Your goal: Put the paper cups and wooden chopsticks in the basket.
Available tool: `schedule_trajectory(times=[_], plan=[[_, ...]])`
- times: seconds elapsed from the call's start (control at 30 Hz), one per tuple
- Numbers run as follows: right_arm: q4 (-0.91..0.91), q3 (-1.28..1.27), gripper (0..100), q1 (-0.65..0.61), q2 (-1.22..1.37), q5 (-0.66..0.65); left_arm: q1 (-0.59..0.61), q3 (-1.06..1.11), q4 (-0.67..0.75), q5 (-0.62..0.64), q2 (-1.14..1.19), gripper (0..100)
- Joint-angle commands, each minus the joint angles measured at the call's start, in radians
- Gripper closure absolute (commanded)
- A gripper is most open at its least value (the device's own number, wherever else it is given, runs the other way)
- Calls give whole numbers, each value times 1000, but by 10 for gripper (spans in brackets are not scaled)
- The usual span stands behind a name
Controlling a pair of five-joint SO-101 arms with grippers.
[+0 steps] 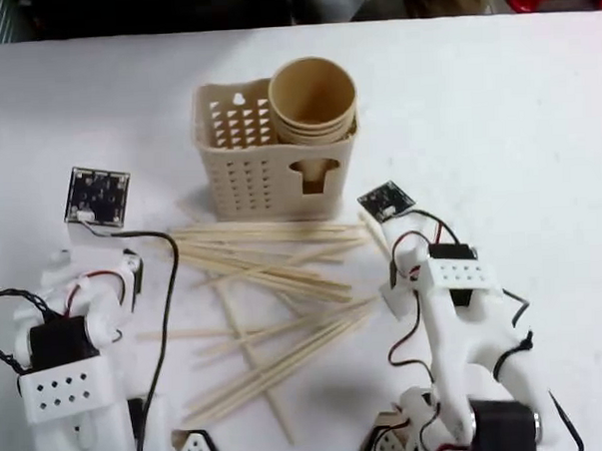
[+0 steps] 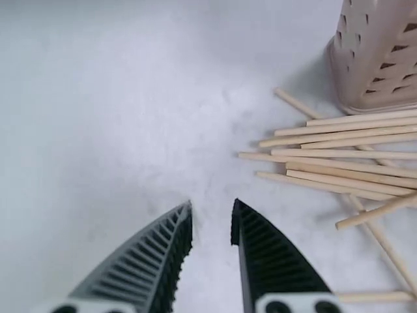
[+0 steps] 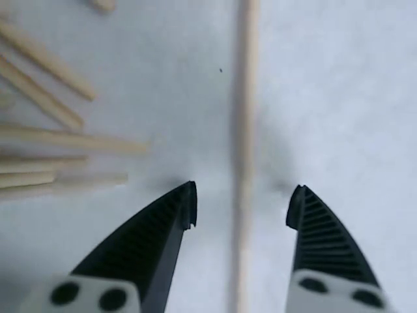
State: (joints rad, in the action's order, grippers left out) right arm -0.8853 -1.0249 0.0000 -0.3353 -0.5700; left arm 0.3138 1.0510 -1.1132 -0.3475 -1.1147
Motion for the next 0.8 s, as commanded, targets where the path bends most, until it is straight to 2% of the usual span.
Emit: schedule_trajectory(times=[0.0,0.13,0.3,0.43,0.6,0.77], plan=[[58,14,766,13,91,-11,7,-2,17,8,-18,884],[-18,101,793,16,176,-9,7,0,15,8,-18,886],[-27,115,978,16,193,-11,7,35,23,8,-18,885],[-28,124,982,53,189,-21,7,77,52,8,-18,886],[-38,135,981,156,97,-103,7,129,104,8,-18,886],[-183,178,981,226,-97,-104,7,146,109,8,-18,886]])
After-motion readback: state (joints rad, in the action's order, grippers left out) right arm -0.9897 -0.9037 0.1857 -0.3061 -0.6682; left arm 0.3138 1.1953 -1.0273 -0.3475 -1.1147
